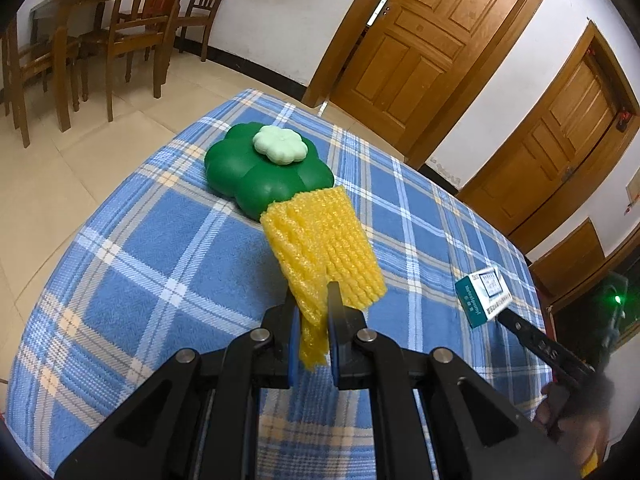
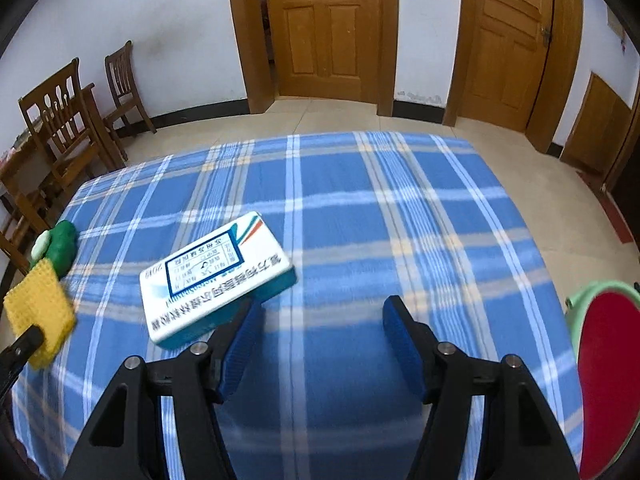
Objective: Collect trash
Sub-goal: 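Grasp the white medicine box with the right tool while the left tool holds the foam net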
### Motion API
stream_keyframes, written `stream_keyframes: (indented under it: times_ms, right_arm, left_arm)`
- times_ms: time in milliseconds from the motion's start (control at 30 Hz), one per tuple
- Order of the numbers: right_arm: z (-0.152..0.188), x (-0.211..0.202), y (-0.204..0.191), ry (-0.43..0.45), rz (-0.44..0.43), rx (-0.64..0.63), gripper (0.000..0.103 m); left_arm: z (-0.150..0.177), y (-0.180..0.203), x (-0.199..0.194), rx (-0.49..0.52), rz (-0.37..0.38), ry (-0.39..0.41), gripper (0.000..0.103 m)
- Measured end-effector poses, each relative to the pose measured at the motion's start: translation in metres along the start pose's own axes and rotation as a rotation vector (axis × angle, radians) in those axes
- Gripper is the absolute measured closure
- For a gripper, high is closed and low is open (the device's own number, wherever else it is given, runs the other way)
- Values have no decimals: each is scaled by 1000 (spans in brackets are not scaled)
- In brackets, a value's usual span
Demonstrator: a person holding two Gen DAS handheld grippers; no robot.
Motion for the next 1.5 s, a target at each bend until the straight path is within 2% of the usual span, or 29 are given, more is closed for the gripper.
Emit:
stream_keyframes:
  times_ms: [333,667,800,1033,1400,1500]
  right_arm:
    - [-31,19,-16,3,-1,-6,37]
    - [-14,-8,-31,14,-155,110,37]
    - [-8,-10,-49,5,-194,102,37]
    - [-6,1,-79,-13,-196,75,37]
    - [-15,12,-91,8,-148,56,35]
    - [-15,12,-88,11,-116,39,47]
  left_arm:
    - [-2,-3,5,-11,7,2,93]
    - [-1,-7,5,-23,17,6,93]
    - [-1,-8,5,-26,20,8,93]
    - [0,-10,5,-38,36,10,93]
    - [1,-12,4,-42,45,12,93]
    - [0,-12,4,-37,40,15,93]
Point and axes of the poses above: each gripper's, at about its wrist camera, not at the fingertips, and x roughly the way its jaws point, y to its right, z to its underside, the point moved 6 cm from there along x, roughly the way its jaws point, and after that the axes turned 9 degrees about -y, right-handed, at the moved point
